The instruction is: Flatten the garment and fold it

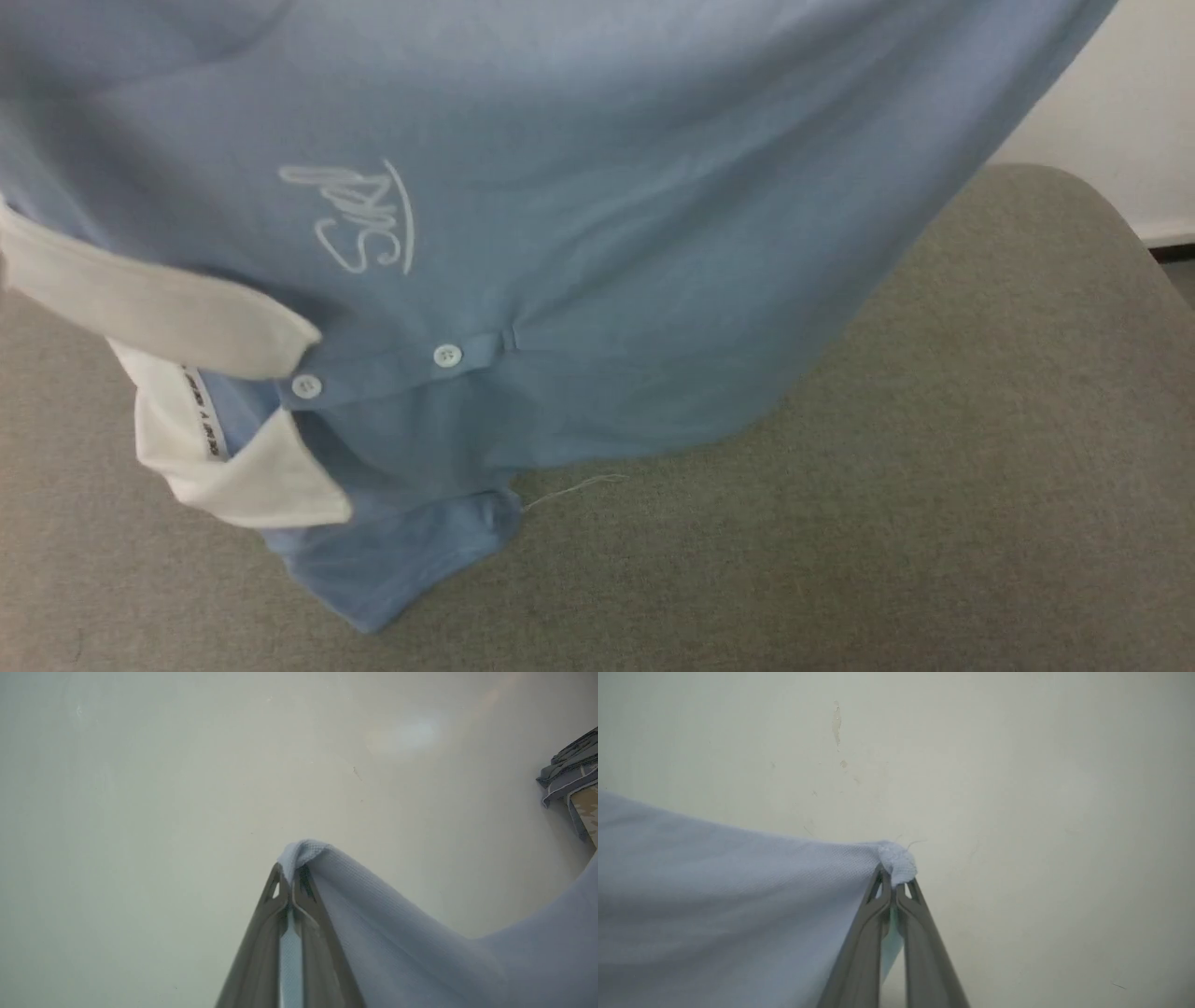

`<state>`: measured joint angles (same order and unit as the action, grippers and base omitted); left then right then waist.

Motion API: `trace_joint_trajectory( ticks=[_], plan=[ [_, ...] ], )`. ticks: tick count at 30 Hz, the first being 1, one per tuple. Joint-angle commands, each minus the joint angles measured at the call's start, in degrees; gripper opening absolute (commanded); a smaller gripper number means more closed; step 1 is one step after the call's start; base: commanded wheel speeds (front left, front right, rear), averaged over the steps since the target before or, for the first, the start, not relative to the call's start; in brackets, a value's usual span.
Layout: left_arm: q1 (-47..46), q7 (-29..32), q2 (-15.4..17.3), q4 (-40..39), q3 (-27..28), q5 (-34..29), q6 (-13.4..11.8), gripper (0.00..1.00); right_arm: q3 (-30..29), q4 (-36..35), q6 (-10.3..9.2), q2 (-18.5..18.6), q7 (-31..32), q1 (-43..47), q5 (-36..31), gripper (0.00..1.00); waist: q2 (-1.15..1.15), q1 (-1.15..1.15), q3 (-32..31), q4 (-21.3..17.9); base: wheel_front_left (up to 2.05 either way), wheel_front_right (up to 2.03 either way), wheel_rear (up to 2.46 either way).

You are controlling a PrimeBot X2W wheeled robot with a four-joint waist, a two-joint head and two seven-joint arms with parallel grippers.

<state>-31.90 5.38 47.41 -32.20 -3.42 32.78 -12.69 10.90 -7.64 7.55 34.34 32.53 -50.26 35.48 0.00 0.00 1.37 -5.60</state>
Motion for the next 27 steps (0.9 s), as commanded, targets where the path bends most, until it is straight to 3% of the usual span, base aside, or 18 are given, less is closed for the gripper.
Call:
trace_joint_trajectory(
  ticks=[1, 7, 12, 19, 27],
  plan=[
    [-3.3, 0.3, 0.5, 1.5, 0.2, 0.8, 0.9, 0.0, -2.3, 0.2, -0.06, -2.1, -0.5, -1.5, 1.7, 0.0, 0.0, 0.0, 2.8, -1.2, 0.0, 0.0, 0.0],
    [-14.2, 1.0, 2.1, 8.2, -0.7, 1.7, 4.6, 0.0, -4.8, 1.9, -0.06, -3.9, -1.4, -6.4, 1.9, 0.0, 0.0, 0.0, 9.8, -1.9, 0.0, 0.0, 0.0],
    [-26.0, 0.4, 1.4, 15.9, -4.0, 1.0, 8.5, 0.0, -4.2, 6.6, -0.06, -4.9, -5.6, -13.4, -0.2, 0.0, 0.0, 0.0, 17.0, -1.9, 0.0, 0.0, 0.0],
    [-43.4, -3.4, -4.0, 31.9, -10.2, -2.6, 13.0, 0.0, -0.6, 18.5, -0.06, -5.5, -14.5, -24.3, -3.1, 0.0, 0.0, 0.0, 24.5, -1.1, 0.0, 0.0, 0.0],
    [-58.9, -13.5, -10.6, 51.5, -12.7, -6.8, 14.1, 0.0, 1.6, 35.5, -0.06, -7.6, -25.4, -35.2, -6.1, 0.0, 0.0, 0.0, 28.7, -0.2, 0.0, 0.0, 0.0]
  ],
)
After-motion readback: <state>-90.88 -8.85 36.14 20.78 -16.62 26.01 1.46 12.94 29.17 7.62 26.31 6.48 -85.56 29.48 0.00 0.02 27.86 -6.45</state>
